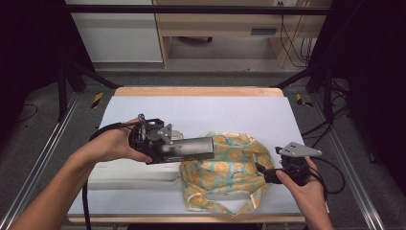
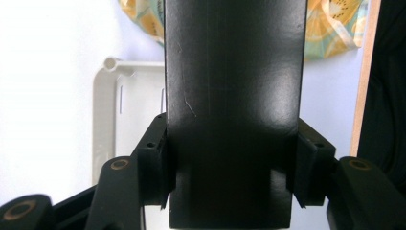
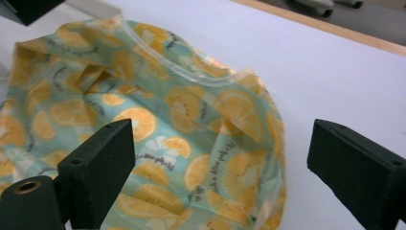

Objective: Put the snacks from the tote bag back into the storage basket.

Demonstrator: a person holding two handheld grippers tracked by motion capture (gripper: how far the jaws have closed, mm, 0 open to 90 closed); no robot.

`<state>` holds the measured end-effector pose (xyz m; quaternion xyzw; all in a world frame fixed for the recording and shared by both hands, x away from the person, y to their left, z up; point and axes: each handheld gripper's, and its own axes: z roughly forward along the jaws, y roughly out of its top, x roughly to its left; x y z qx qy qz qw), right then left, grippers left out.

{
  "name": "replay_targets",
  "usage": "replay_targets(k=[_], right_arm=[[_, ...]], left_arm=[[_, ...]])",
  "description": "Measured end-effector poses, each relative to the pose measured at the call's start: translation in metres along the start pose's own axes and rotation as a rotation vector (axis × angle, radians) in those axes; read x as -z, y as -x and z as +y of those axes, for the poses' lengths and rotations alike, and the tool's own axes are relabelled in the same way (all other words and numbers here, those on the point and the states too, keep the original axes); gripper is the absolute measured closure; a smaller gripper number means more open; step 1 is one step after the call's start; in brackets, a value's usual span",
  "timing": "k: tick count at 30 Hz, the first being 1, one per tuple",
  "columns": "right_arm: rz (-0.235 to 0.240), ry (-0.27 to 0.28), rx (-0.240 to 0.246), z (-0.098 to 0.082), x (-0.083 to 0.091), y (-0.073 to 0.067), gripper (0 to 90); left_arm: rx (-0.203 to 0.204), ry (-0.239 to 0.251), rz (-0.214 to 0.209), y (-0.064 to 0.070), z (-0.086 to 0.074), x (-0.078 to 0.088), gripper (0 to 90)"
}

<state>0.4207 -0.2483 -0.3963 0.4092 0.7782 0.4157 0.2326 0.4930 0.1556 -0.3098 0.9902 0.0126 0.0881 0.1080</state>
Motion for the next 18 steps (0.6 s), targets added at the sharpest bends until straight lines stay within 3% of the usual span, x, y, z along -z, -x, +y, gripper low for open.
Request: replay_targets(k=[4,6,9,18], right_arm=[[-0.076,0.048,-0.037,-0.007,0.009,0.004,9.7],[-0.089,0.054,-0.038,-0.008,0.011,0.005,9.6],[-0.154,0.07,-0.065,-0.014,0.017,0.009,8.6],[-0.23,0.056,-0.098,-0.033,0.019,0.024,9.0]], left_arm=[[0.012,0.004,0.008,-0.002,-0.008,0.005,43.2],[0.011,0.003,0.009,-0.002,-0.01,0.006,43.2],[0.013,-0.003,0.015,-0.003,-0.016,0.009,43.2],[0.018,-0.019,0.022,-0.006,-0.026,0.013,43.2]])
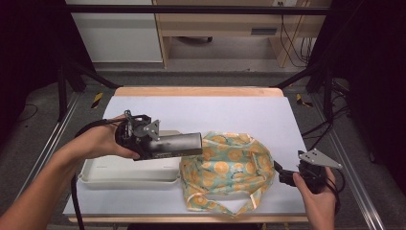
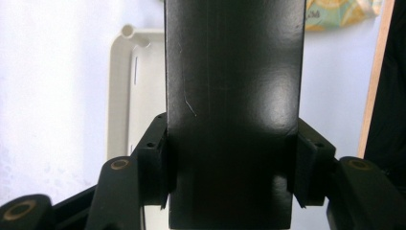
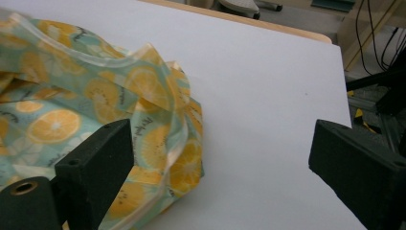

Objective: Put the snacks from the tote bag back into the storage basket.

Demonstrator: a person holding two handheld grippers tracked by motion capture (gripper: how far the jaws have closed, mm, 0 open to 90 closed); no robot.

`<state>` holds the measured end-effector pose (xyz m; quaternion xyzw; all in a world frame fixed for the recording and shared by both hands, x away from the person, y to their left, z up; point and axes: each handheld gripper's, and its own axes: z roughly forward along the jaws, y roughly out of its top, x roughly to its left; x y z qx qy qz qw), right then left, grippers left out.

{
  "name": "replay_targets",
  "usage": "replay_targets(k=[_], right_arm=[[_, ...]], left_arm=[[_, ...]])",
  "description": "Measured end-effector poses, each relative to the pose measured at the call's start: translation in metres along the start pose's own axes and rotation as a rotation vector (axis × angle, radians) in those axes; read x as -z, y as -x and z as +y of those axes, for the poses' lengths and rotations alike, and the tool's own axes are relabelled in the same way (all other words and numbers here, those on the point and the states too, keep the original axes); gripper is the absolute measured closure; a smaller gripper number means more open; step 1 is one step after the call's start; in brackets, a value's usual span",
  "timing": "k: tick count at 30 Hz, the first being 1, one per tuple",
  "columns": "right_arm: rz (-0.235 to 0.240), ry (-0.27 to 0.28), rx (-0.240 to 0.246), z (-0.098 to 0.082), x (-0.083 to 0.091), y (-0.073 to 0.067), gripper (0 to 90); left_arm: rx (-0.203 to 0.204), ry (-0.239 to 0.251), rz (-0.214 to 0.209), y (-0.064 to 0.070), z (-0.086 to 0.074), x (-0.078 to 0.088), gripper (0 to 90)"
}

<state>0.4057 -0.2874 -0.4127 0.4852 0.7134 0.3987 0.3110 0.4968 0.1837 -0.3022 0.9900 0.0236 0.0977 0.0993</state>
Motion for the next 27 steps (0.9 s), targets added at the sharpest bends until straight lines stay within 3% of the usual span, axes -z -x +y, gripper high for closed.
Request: replay_targets(k=[10,12,17,20,27], right_arm=[[-0.027,0.048,-0.051,-0.017,-0.011,0.009,8.7],[-0.02,0.04,-0.062,-0.025,-0.016,0.008,8.7],[-0.014,0.04,-0.048,-0.032,-0.014,0.003,8.9],[-0.015,0.048,-0.041,-0.034,-0.011,0.001,8.9],[-0.045,0.031,-0.019,-0.039,-0.01,0.003,8.7]], left_arm=[[0.0,0.013,0.006,-0.02,-0.015,0.003,43.3],[0.005,-0.008,0.004,-0.022,-0.021,-0.002,43.2],[0.003,-0.025,0.004,-0.024,-0.029,-0.007,43.2],[0.028,-0.021,0.002,-0.022,-0.035,-0.009,43.2],[0.033,-0.013,0.018,-0.018,-0.048,-0.013,43.2]])
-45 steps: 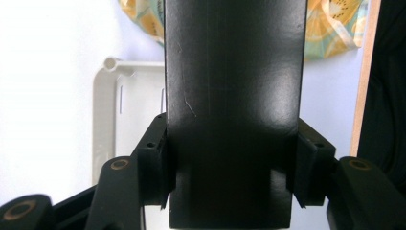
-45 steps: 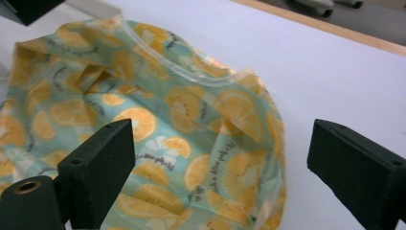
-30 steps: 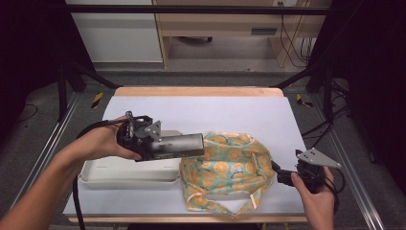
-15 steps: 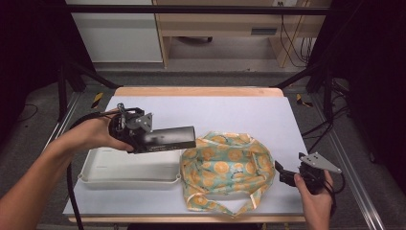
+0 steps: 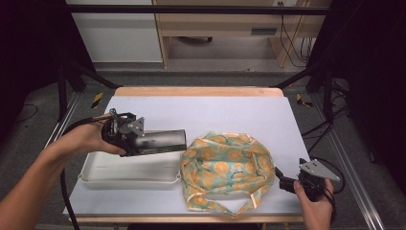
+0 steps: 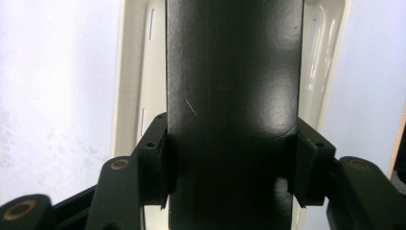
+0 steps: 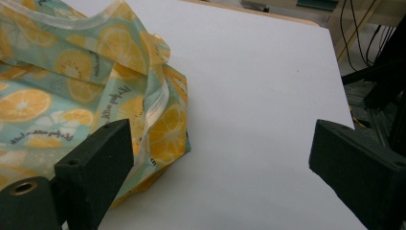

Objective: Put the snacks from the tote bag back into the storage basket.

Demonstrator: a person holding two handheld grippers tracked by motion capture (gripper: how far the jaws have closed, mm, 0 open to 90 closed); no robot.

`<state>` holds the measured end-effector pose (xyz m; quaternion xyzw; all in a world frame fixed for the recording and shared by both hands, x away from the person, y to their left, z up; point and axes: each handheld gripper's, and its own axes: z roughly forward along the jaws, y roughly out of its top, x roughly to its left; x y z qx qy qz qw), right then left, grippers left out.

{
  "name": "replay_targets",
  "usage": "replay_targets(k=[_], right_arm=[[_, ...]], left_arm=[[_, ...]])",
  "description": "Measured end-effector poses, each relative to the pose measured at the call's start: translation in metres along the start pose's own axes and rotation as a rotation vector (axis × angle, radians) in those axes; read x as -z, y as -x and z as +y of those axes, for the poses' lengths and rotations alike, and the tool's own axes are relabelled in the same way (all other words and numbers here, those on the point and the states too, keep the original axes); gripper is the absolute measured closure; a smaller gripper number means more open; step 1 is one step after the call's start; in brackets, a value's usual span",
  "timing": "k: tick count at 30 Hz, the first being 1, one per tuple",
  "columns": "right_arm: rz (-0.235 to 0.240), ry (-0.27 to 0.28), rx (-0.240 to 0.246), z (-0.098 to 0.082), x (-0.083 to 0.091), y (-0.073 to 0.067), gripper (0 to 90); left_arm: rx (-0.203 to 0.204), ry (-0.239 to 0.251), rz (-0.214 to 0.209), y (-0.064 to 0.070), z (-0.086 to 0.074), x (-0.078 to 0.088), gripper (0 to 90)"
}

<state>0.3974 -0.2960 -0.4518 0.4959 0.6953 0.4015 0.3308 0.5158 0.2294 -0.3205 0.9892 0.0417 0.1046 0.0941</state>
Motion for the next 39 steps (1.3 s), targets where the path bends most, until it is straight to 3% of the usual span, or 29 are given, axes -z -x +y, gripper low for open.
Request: replay_targets(k=[11,15,23,32,39], right_arm=[[-0.006,0.0,-0.008,-0.002,0.0,0.0,8.7],[-0.005,-0.001,-0.028,-0.002,0.002,0.001,8.3],[-0.008,0.005,-0.033,-0.003,0.003,0.002,8.3],[-0.019,-0.006,-0.082,-0.007,0.007,0.01,7.7],[-0.021,-0.016,-0.081,-0.008,0.005,0.012,7.7]], left_arm=[[-0.001,0.002,-0.007,-0.002,-0.011,-0.008,43.2],[-0.013,-0.023,-0.006,0.0,-0.01,-0.011,43.2],[0.003,-0.005,-0.004,0.0,-0.016,-0.008,43.3],[0.011,0.001,-0.015,0.0,-0.027,-0.016,43.2],[0.013,-0.009,-0.025,-0.001,-0.036,-0.024,43.2]])
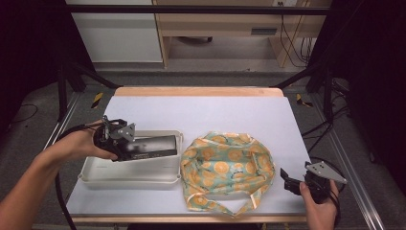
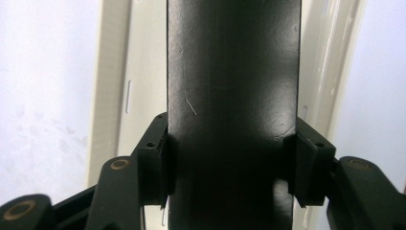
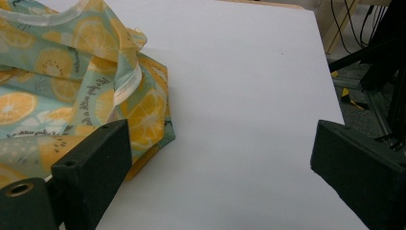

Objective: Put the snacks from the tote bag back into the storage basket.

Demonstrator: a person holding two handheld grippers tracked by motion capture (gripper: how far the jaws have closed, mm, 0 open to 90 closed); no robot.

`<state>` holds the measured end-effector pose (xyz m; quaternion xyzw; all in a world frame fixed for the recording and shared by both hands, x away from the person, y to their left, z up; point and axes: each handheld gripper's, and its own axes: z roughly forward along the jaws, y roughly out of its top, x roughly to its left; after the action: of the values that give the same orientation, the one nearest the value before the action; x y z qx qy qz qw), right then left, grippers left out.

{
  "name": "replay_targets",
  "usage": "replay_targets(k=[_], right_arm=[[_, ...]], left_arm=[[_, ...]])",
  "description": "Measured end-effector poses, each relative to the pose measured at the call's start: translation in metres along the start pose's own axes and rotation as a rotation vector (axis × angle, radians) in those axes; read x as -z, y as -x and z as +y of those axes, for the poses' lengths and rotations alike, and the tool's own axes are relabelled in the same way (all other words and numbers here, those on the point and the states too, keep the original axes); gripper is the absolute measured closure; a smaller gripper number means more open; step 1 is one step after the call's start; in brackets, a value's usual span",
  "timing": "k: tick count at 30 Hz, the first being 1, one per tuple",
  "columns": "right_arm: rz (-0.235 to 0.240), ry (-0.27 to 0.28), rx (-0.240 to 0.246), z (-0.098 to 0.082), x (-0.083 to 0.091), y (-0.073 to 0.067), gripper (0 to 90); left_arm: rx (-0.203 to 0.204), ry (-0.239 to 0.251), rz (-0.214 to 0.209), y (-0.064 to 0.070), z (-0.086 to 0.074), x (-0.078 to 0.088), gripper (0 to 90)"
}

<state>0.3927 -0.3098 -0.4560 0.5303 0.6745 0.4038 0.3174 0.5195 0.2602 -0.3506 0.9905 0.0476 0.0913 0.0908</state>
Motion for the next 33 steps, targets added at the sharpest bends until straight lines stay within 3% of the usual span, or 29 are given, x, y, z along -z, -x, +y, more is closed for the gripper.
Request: replay_targets(k=[12,33], right_arm=[[-0.022,-0.02,-0.005,-0.004,-0.004,0.004,7.7],[-0.03,-0.035,-0.023,-0.007,-0.005,0.008,7.7]], left_arm=[[-0.044,0.004,-0.02,0.001,0.001,-0.013,43.2],[-0.063,0.024,-0.054,0.008,-0.013,-0.026,43.1]])
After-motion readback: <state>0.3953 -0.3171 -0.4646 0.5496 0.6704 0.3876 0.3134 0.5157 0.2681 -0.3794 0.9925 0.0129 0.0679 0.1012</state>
